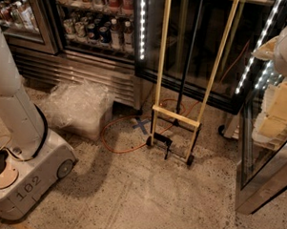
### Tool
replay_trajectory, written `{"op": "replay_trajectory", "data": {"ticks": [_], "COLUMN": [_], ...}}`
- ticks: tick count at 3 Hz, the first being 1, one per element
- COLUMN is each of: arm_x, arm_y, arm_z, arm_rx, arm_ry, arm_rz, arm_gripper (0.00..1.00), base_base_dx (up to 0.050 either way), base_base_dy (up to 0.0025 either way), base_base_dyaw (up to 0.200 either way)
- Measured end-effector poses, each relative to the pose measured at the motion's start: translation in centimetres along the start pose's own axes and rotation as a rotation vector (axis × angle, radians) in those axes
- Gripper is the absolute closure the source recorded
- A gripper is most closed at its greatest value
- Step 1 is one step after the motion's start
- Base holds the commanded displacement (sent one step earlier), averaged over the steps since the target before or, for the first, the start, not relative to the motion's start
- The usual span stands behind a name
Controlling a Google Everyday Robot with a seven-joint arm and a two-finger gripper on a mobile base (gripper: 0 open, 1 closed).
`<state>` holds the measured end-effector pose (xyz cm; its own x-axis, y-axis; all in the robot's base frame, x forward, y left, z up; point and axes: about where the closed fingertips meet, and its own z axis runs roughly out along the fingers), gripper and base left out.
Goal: Close left fridge door
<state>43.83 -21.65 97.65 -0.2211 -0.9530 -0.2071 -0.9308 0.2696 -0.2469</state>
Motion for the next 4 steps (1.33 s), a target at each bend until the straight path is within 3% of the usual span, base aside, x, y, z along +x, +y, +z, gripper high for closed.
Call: {"op": "replay_trajectory", "data": {"ticks": [2,3,4], "arm_x": [0.0,0.0,0.6], "arm_y": [0.0,-0.1,-2.0], "arm_z": [0.0,0.0,1.8], "arm_rx": [0.000,0.002,-0.002], "arm_ry": [0.000,-0.001,0.006], "arm_rz": [0.000,0.001,0.031], "arm_gripper": [0.00,0.00,0.00], "base_base_dx": [0.048,0.000,0.000], "base_base_dy": [-0.00002,0.00000,0.00000], "base_base_dyaw": [0.000,0.000,0.000]}}
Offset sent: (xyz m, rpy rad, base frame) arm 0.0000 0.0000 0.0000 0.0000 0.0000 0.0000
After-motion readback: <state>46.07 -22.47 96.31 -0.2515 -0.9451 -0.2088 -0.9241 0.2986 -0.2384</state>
